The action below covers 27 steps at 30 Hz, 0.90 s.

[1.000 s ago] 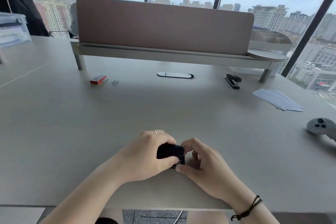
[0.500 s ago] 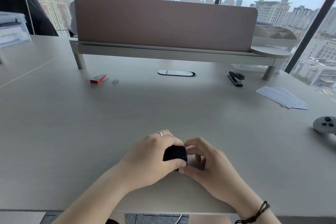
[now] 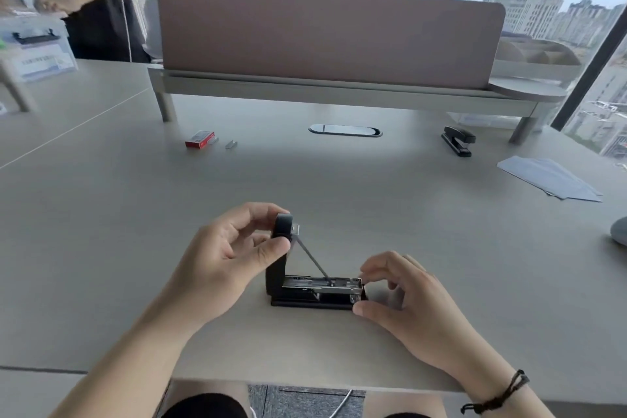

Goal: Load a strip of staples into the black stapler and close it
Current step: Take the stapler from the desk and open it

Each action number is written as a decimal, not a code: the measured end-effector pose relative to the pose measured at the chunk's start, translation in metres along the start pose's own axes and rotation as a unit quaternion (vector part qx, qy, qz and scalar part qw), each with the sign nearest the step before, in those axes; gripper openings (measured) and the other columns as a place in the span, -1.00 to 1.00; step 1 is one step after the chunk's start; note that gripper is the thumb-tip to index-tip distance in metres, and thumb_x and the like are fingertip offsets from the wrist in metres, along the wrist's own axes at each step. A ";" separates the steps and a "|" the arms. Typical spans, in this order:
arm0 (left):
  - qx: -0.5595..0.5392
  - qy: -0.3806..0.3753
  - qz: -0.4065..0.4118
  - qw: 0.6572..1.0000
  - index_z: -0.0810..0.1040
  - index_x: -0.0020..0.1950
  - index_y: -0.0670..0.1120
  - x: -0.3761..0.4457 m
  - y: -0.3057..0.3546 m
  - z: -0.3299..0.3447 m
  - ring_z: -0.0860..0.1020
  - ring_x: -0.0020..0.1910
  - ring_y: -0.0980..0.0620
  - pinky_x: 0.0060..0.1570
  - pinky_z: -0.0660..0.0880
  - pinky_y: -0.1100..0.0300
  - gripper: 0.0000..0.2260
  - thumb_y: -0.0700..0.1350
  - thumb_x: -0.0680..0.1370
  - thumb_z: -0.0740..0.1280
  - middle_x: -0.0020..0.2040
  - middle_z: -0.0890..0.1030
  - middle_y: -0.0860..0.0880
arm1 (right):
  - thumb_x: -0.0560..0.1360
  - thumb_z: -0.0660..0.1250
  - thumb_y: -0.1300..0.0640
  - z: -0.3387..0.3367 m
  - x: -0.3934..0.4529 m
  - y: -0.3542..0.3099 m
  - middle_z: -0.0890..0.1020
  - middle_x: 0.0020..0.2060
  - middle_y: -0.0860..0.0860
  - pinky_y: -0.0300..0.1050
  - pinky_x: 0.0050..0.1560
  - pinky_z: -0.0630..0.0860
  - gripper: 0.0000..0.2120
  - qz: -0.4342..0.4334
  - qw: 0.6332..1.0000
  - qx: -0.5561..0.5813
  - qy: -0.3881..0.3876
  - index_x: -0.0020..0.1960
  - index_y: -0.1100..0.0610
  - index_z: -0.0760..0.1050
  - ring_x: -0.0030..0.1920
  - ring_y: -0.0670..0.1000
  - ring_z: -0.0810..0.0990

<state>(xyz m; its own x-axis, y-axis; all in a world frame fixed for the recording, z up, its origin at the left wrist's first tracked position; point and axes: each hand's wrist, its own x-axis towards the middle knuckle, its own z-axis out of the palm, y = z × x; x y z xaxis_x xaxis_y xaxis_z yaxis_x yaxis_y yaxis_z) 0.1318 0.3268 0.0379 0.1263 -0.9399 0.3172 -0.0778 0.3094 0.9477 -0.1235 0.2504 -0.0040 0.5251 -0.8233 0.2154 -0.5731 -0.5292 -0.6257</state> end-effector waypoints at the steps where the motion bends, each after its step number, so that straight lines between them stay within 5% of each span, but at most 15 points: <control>1: -0.001 0.008 0.000 1.000 0.60 0.03 -0.12 -0.002 0.000 -0.007 0.63 -0.20 0.25 -0.10 0.50 0.48 -0.81 -0.26 0.43 0.42 -0.18 0.71 0.13 | 0.33 0.54 -0.08 0.000 0.000 0.000 0.53 0.08 -0.49 -0.32 -0.10 0.42 -0.64 0.000 1.000 0.000 0.000 0.04 -0.20 0.46 0.00 -0.16 0.49; 4: -0.005 0.017 0.001 1.000 0.68 -0.03 -0.01 -0.008 0.000 -0.029 0.65 -0.12 0.26 -0.04 0.51 0.47 -0.83 -0.06 0.41 0.54 -0.14 0.73 0.13 | 0.33 0.53 -0.09 -0.001 0.000 0.000 0.52 0.08 -0.51 -0.32 -0.10 0.41 -0.64 0.002 1.000 0.001 0.000 0.03 -0.22 0.46 0.01 -0.17 0.49; 7: -0.002 0.038 0.000 0.999 0.70 -0.01 0.08 -0.015 -0.006 -0.046 0.65 -0.05 0.25 0.00 0.51 0.46 -0.56 0.26 0.21 0.59 -0.10 0.73 0.12 | 0.32 0.54 -0.07 -0.001 -0.001 0.001 0.53 0.06 -0.51 -0.32 -0.11 0.41 -0.64 0.004 1.000 0.001 0.002 0.02 -0.22 0.46 0.00 -0.18 0.49; 13: 0.068 0.023 -0.033 0.997 0.64 0.00 -0.12 -0.032 -0.018 -0.073 0.63 -0.04 0.19 0.02 0.49 0.47 -0.83 -0.14 0.44 0.51 -0.11 0.72 0.07 | 0.30 0.55 -0.07 -0.001 -0.001 0.000 0.56 0.03 -0.49 -0.28 -0.11 0.44 -0.65 0.006 1.000 -0.007 0.006 -0.01 -0.22 0.47 -0.02 -0.16 0.51; 17: 0.171 -0.024 -0.086 0.981 0.64 0.06 0.01 -0.039 -0.019 -0.094 0.68 0.01 0.10 0.04 0.50 0.43 -0.62 0.18 0.35 0.55 -0.02 0.73 0.04 | 0.30 0.57 -0.05 -0.001 0.000 -0.002 0.58 0.02 -0.46 -0.25 -0.07 0.47 -0.65 0.006 1.000 -0.007 0.007 -0.03 -0.23 0.48 -0.04 -0.15 0.54; 20: 0.250 -0.056 -0.096 0.962 0.63 0.06 0.08 -0.040 -0.025 -0.102 0.65 0.07 -0.02 0.18 0.53 0.17 -0.73 0.12 0.42 0.51 0.02 0.69 0.03 | 0.29 0.56 -0.06 0.000 0.000 -0.001 0.59 0.01 -0.46 -0.31 -0.07 0.45 -0.65 0.007 1.000 -0.009 0.004 -0.03 -0.24 0.47 -0.04 -0.16 0.53; 22: 0.339 -0.084 -0.089 0.933 0.59 0.08 0.15 -0.038 -0.026 -0.103 0.61 0.12 0.04 0.25 0.48 0.00 -0.65 0.25 0.36 0.43 0.09 0.64 0.09 | 0.29 0.56 -0.07 0.000 0.000 -0.001 0.60 0.01 -0.44 -0.40 -0.11 0.41 -0.65 0.006 1.000 -0.007 0.004 -0.03 -0.25 0.47 -0.03 -0.14 0.53; 27: 0.365 -0.093 -0.091 0.922 0.55 0.09 0.21 -0.037 -0.025 -0.104 0.57 0.15 0.13 0.21 0.41 0.21 -0.52 0.42 0.28 0.38 0.16 0.60 0.15 | 0.29 0.55 -0.10 -0.001 -0.001 0.000 0.61 0.03 -0.39 -0.33 -0.08 0.46 -0.64 0.010 1.000 0.001 0.002 0.00 -0.24 0.47 -0.02 -0.15 0.53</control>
<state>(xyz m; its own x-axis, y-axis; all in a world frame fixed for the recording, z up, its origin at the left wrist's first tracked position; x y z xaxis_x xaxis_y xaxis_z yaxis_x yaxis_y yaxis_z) 0.2317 0.3684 0.0060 0.0356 -0.9961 0.0801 -0.7261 0.0293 0.6870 -0.1244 0.2507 -0.0037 0.5109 -0.8348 0.2052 -0.5827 -0.5117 -0.6313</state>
